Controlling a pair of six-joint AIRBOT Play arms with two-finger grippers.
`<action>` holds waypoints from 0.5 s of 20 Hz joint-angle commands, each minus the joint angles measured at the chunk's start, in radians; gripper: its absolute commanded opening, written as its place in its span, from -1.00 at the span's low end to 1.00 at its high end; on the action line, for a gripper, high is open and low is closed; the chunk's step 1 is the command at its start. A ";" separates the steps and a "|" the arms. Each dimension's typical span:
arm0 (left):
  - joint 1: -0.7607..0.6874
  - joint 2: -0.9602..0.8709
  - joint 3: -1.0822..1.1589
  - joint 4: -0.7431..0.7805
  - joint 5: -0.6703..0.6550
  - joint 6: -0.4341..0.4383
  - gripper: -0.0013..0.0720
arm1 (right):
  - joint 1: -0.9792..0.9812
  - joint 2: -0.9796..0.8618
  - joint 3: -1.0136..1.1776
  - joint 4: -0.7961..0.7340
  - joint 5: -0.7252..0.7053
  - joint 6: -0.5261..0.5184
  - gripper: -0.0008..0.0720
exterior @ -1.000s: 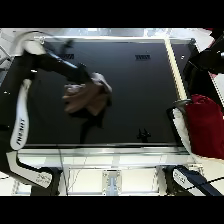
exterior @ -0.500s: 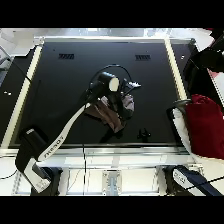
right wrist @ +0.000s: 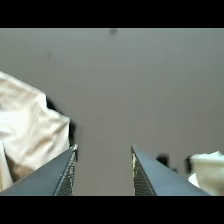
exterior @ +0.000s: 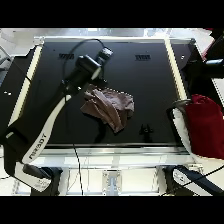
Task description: Fold the shirts.
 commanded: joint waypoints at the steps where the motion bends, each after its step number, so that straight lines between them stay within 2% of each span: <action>1: 0.109 -0.035 -0.002 -0.207 -0.057 -0.138 0.97 | 0.004 -0.027 -0.139 0.054 -0.020 -0.003 0.03; 3: 0.150 -0.072 -0.002 -0.303 -0.056 -0.200 0.97 | 0.024 -0.027 -0.208 0.057 -0.022 -0.003 0.03; 7: 0.211 -0.158 -0.002 -0.343 -0.093 -0.285 0.97 | 0.105 -0.028 -0.265 0.057 -0.033 -0.003 0.03; 10: 0.250 -0.207 -0.002 -0.537 -0.136 -0.292 0.97 | 0.181 -0.028 -0.265 0.053 -0.086 -0.003 0.03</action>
